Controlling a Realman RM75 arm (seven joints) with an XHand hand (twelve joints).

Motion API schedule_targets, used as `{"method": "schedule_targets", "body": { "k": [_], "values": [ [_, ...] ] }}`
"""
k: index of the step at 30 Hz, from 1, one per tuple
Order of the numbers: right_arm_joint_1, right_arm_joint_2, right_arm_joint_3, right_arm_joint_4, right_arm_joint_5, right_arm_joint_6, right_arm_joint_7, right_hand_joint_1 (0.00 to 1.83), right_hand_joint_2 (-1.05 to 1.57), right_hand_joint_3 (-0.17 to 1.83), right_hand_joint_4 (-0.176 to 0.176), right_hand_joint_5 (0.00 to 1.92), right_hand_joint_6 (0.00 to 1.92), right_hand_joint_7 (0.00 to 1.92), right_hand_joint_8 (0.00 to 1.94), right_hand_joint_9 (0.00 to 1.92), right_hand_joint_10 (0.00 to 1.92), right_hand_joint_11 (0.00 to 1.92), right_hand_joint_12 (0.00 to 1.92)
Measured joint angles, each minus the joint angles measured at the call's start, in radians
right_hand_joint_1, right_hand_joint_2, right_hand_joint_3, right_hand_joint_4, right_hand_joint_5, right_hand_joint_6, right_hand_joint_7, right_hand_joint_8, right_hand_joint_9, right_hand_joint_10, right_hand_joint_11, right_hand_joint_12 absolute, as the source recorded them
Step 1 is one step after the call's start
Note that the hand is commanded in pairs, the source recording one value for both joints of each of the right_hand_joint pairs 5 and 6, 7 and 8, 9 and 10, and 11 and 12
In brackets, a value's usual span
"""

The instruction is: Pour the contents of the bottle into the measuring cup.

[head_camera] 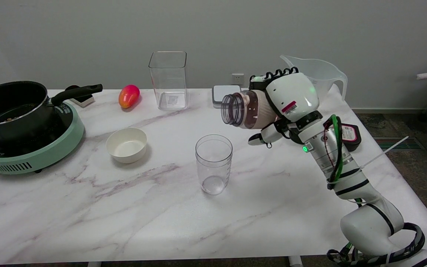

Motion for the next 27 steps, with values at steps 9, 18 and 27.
{"method": "schedule_targets", "body": {
  "k": [9,18,27],
  "values": [
    [-0.019,0.016,-0.008,0.000,-0.058,0.022,-0.042,1.26,1.57,0.23,0.000,1.92,1.92,1.91,1.91,1.52,1.52,1.36,1.36],
    [-0.034,0.022,-0.027,0.008,-0.096,0.044,-0.078,1.27,1.57,0.23,0.000,1.92,1.92,1.91,1.91,1.53,1.53,1.36,1.36],
    [-0.040,0.031,-0.039,0.018,-0.137,0.050,-0.097,1.26,1.57,0.23,0.000,1.92,1.92,1.91,1.91,1.53,1.53,1.36,1.36]
  ]
}}
